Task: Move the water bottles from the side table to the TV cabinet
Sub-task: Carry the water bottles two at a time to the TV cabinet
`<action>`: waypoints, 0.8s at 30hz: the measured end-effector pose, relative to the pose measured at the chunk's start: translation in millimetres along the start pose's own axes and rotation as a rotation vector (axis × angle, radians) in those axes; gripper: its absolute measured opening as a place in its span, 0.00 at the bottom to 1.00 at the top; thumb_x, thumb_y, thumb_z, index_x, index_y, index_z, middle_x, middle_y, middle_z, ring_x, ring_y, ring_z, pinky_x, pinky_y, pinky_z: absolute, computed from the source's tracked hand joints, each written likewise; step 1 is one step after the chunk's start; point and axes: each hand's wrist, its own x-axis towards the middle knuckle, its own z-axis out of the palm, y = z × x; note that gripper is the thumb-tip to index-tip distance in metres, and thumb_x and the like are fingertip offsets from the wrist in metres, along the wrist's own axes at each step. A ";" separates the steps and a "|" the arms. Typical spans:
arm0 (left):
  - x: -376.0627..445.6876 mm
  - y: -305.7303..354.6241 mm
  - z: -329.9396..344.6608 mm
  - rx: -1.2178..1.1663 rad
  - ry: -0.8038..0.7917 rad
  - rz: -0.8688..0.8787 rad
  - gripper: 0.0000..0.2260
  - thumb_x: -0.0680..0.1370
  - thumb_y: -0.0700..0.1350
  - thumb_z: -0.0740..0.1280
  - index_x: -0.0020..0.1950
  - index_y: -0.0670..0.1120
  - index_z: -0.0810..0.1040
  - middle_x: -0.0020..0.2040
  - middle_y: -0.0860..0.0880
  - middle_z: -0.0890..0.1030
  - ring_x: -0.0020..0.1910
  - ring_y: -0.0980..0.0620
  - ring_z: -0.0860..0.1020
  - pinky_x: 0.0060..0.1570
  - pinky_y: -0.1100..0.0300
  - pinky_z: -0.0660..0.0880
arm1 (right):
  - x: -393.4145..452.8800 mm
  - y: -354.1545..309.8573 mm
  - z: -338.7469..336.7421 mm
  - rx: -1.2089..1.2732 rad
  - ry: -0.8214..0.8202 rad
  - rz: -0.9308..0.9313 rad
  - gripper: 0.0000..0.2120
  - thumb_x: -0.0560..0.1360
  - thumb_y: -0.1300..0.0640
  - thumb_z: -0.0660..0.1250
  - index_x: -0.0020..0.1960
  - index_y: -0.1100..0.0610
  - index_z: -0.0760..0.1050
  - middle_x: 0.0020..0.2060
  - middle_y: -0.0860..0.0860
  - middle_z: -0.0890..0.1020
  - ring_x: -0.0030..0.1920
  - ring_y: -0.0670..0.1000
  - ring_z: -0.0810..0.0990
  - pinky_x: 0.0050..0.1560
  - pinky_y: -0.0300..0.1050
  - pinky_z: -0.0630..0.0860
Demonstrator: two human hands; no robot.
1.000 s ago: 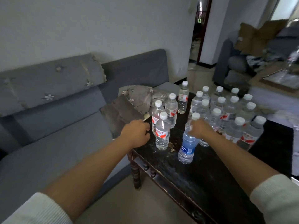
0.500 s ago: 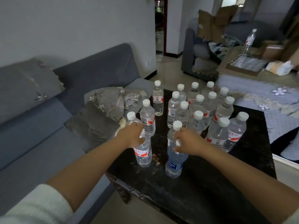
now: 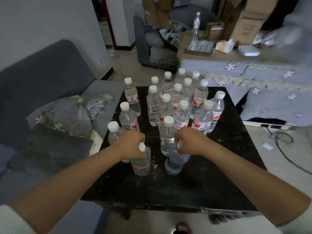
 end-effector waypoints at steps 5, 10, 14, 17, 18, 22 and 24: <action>4.8 16.1 2.8 -0.041 0.017 0.202 0.16 0.68 0.47 0.72 0.31 0.51 0.64 0.32 0.56 0.67 0.39 0.54 0.71 0.32 0.65 0.64 | -42.3 -6.8 11.4 0.077 0.084 0.230 0.16 0.70 0.60 0.70 0.57 0.60 0.76 0.56 0.56 0.79 0.55 0.54 0.77 0.52 0.43 0.73; 7.9 82.8 4.2 0.019 -0.032 0.478 0.14 0.68 0.48 0.70 0.29 0.51 0.66 0.31 0.55 0.68 0.39 0.51 0.72 0.31 0.62 0.64 | -116.2 2.8 14.7 0.135 0.167 0.502 0.15 0.69 0.61 0.68 0.55 0.59 0.77 0.53 0.57 0.78 0.53 0.56 0.77 0.44 0.43 0.68; 1.1 154.6 10.4 0.064 -0.039 0.643 0.08 0.69 0.48 0.70 0.40 0.45 0.75 0.36 0.51 0.73 0.42 0.50 0.72 0.35 0.60 0.66 | -180.4 24.7 18.8 0.186 0.182 0.709 0.14 0.71 0.60 0.65 0.55 0.63 0.77 0.47 0.58 0.80 0.43 0.54 0.76 0.38 0.41 0.70; -7.2 211.7 22.1 0.080 -0.065 0.756 0.09 0.68 0.47 0.71 0.44 0.45 0.77 0.41 0.49 0.75 0.44 0.49 0.75 0.37 0.60 0.69 | -237.5 44.1 30.2 0.246 0.206 0.870 0.15 0.71 0.60 0.65 0.56 0.67 0.77 0.53 0.63 0.81 0.53 0.60 0.80 0.35 0.39 0.67; -11.9 238.2 28.0 0.080 -0.081 0.813 0.09 0.68 0.47 0.71 0.43 0.44 0.77 0.42 0.48 0.76 0.45 0.48 0.77 0.39 0.59 0.70 | -264.7 51.7 36.2 0.269 0.221 0.942 0.16 0.71 0.61 0.65 0.56 0.68 0.77 0.54 0.63 0.81 0.54 0.61 0.80 0.32 0.38 0.65; -31.0 339.4 51.8 0.073 -0.135 0.976 0.14 0.69 0.48 0.72 0.48 0.40 0.78 0.43 0.45 0.78 0.45 0.46 0.77 0.42 0.56 0.71 | -363.0 79.7 57.8 0.354 0.283 1.141 0.15 0.71 0.61 0.64 0.56 0.66 0.77 0.54 0.60 0.82 0.51 0.58 0.82 0.32 0.37 0.67; -44.2 395.5 68.6 0.032 -0.190 1.031 0.13 0.69 0.48 0.73 0.46 0.41 0.78 0.40 0.47 0.76 0.40 0.49 0.75 0.37 0.58 0.70 | -413.5 94.7 69.0 0.373 0.330 1.222 0.15 0.71 0.60 0.65 0.56 0.64 0.77 0.54 0.59 0.81 0.50 0.56 0.80 0.37 0.40 0.71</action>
